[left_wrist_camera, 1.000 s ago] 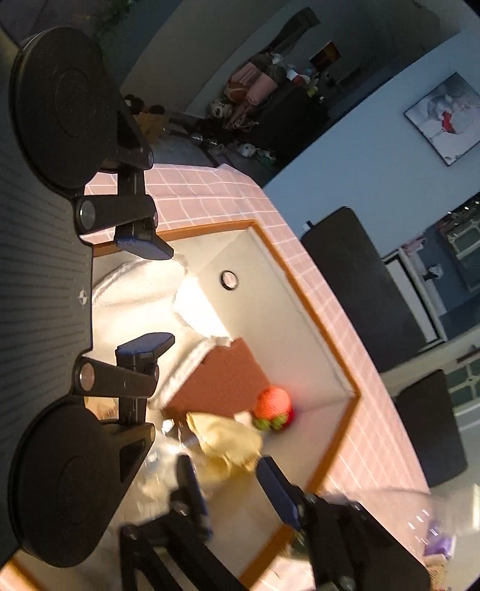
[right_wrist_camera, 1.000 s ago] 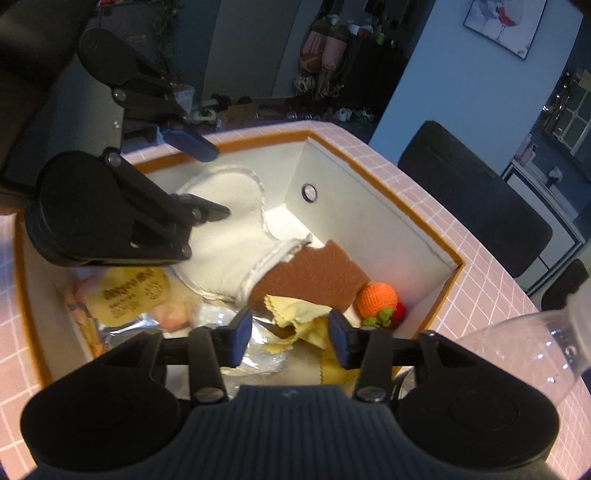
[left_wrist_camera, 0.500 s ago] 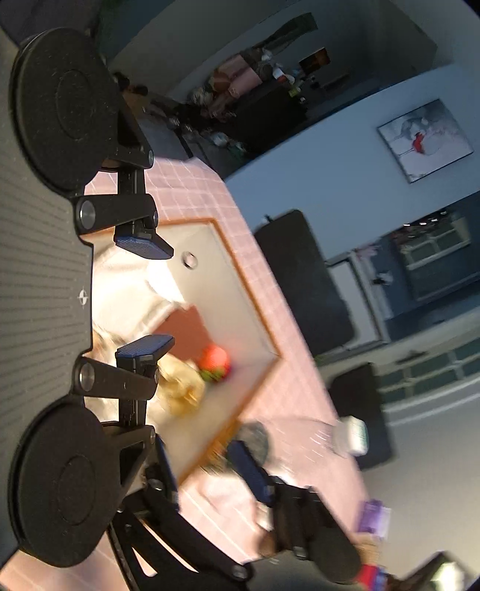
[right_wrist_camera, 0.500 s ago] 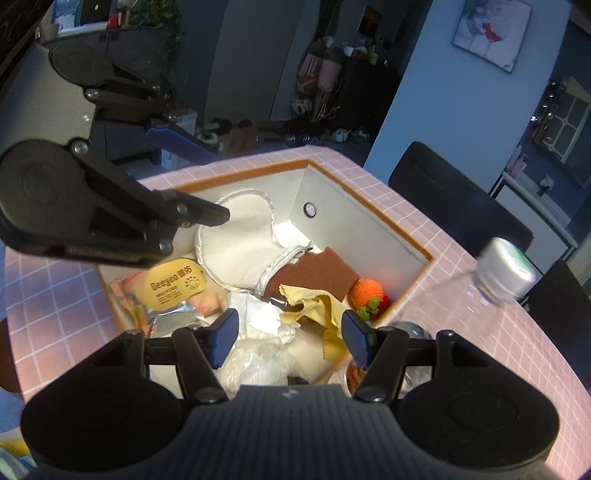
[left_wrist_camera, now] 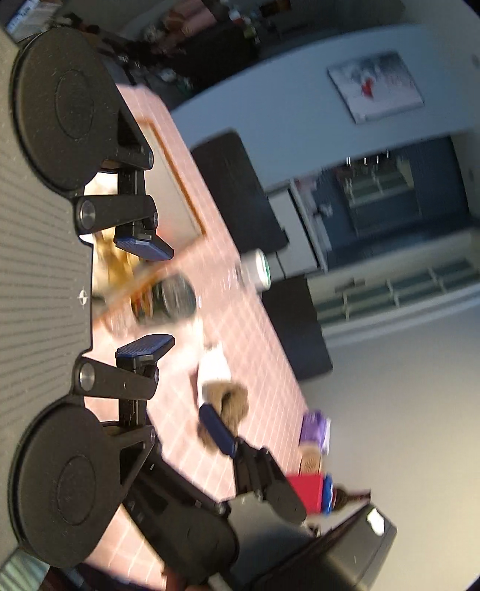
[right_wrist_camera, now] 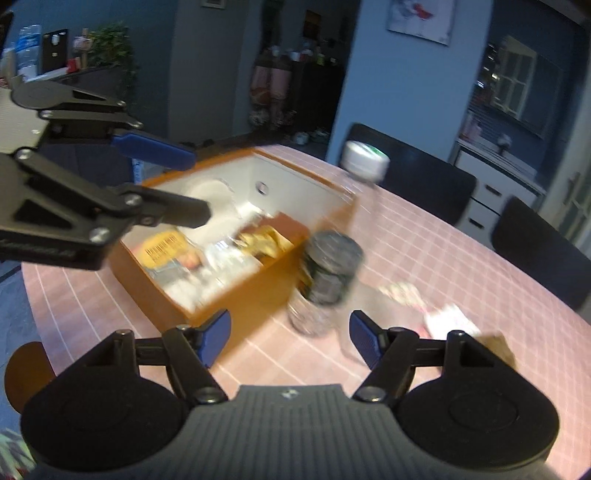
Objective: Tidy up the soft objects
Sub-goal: 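Move both tools back to the brown plush toy and plastic bag, then grasp the brown plush toy with right tool while left tool grasps the clear plastic bag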
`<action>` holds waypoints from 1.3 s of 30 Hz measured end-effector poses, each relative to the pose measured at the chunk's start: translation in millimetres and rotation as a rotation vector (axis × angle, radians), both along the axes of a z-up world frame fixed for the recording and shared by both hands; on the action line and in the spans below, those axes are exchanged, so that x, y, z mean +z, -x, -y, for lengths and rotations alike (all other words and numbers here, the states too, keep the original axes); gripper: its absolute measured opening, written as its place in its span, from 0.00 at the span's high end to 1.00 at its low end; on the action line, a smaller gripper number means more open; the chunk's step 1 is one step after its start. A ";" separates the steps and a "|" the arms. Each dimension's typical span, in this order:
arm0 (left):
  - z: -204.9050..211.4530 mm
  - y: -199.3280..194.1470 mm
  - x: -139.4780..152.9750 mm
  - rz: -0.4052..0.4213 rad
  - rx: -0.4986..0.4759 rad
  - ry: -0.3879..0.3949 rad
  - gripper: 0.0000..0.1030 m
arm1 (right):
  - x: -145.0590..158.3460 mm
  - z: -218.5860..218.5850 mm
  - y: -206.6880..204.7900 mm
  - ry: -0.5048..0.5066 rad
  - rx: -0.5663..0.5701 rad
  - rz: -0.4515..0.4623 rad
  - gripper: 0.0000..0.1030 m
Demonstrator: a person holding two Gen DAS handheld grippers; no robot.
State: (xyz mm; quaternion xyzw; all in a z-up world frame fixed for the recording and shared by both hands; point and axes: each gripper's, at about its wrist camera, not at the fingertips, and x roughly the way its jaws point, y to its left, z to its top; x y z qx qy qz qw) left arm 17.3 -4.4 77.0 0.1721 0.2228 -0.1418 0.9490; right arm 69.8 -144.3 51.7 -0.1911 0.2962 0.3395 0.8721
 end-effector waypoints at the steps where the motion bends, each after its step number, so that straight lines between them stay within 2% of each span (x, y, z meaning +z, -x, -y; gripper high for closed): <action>1: 7.0 -0.7 -0.4 -0.010 -0.024 0.012 0.47 | -2.7 10.2 -0.5 0.002 -0.019 -0.001 0.32; 6: 43.5 -13.2 -10.1 -0.064 -0.120 0.076 0.51 | -22.5 58.1 -19.2 0.005 -0.132 -0.067 0.31; 8: 59.7 -20.2 -17.5 -0.094 -0.169 0.083 0.59 | -31.3 77.7 -29.2 0.002 -0.172 -0.106 0.31; 11: 84.9 -31.9 -30.6 -0.104 -0.212 0.068 0.62 | -43.6 99.7 -40.2 0.013 -0.207 -0.112 0.31; 14: 107.5 -51.5 -46.0 -0.117 -0.203 0.051 0.64 | -51.7 120.2 -53.1 0.018 -0.231 -0.097 0.31; 17: 124.4 -73.8 -59.7 -0.147 -0.173 0.073 0.64 | -61.1 138.6 -69.7 0.019 -0.267 -0.092 0.31; 21: 133.3 -103.3 -73.2 -0.168 -0.151 0.089 0.64 | -72.0 158.5 -96.2 0.008 -0.323 -0.127 0.31; 23: 135.3 -114.4 -79.4 -0.178 -0.128 0.078 0.63 | -78.1 163.6 -111.4 0.005 -0.340 -0.149 0.28; 25: 134.8 -120.6 -85.2 -0.183 -0.088 0.066 0.59 | -83.3 166.2 -126.2 0.000 -0.353 -0.152 0.17; 27: 132.0 -125.6 -91.5 -0.181 -0.042 0.061 0.48 | -89.3 166.0 -140.5 -0.001 -0.359 -0.153 0.17; 29: 127.8 -126.9 -97.2 -0.163 0.007 0.065 0.25 | -94.9 163.5 -153.9 0.006 -0.372 -0.163 0.12; 33: 123.3 -133.0 -109.7 -0.146 0.127 0.084 0.23 | -106.4 156.4 -171.4 0.012 -0.375 -0.178 0.12; 39: 128.9 -143.4 -129.9 -0.147 0.208 0.008 0.21 | -119.0 152.4 -183.1 0.016 -0.391 -0.194 0.13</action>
